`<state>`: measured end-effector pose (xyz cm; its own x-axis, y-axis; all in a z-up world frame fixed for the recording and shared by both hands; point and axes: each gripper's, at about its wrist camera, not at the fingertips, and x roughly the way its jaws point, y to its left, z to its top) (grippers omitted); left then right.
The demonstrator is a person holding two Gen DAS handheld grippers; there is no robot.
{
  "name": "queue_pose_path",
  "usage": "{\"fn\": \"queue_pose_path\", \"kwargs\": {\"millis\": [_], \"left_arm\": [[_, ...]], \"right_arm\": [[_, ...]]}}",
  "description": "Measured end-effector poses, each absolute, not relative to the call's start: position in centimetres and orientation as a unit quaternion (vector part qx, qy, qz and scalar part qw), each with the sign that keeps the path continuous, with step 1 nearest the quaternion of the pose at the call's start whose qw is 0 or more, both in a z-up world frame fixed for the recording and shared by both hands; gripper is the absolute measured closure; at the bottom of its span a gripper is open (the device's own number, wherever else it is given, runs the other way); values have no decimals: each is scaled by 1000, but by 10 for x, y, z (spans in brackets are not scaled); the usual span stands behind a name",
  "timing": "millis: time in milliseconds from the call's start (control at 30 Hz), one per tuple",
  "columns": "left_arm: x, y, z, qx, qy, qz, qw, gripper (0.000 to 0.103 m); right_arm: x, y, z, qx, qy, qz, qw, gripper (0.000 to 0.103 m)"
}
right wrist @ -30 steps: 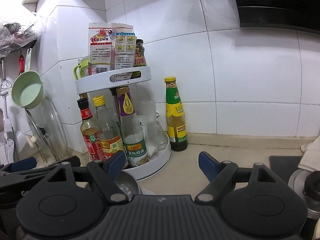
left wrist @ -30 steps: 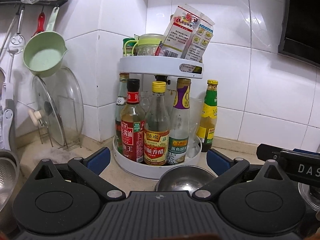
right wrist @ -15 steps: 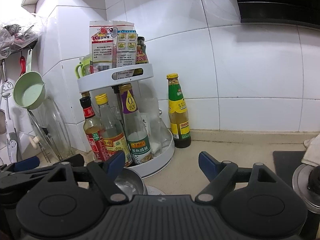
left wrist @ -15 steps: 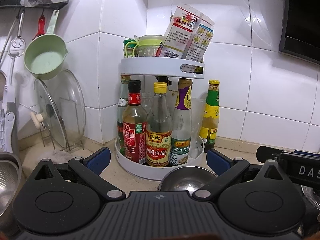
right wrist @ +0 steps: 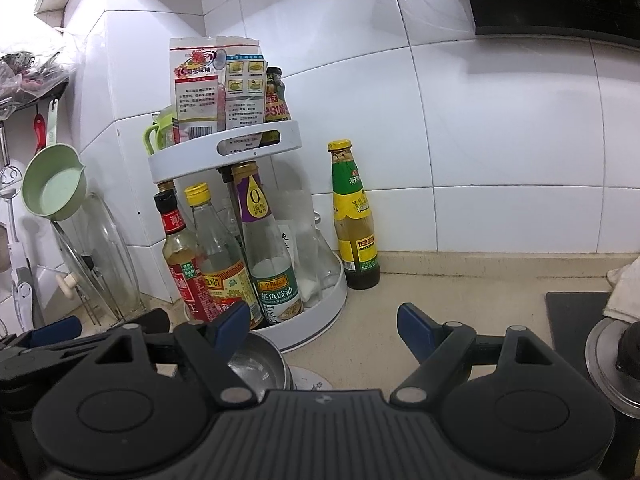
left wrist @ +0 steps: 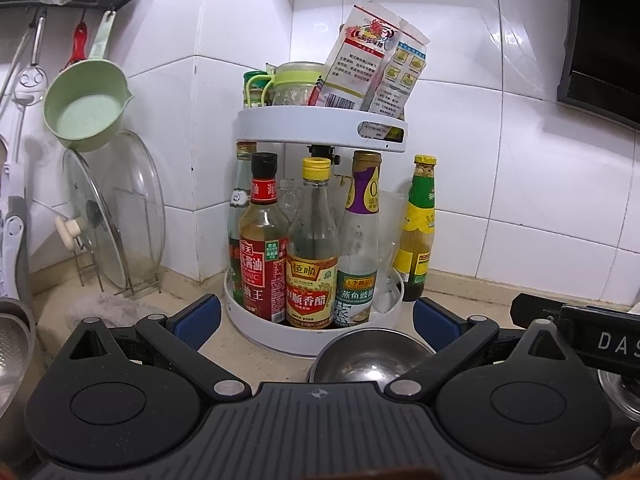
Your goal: Organize plates and bowls
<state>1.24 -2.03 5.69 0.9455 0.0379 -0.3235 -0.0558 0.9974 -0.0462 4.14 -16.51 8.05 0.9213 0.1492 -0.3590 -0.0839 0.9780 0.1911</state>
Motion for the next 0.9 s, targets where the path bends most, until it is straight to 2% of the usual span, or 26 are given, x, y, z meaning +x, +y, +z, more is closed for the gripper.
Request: {"fn": "queue_pose_path", "kwargs": {"millis": [900], "left_arm": [[16,-21,58,-21,156,22,987,0]], "right_arm": [[41,-164,81,89,187,55,977,24]]}}
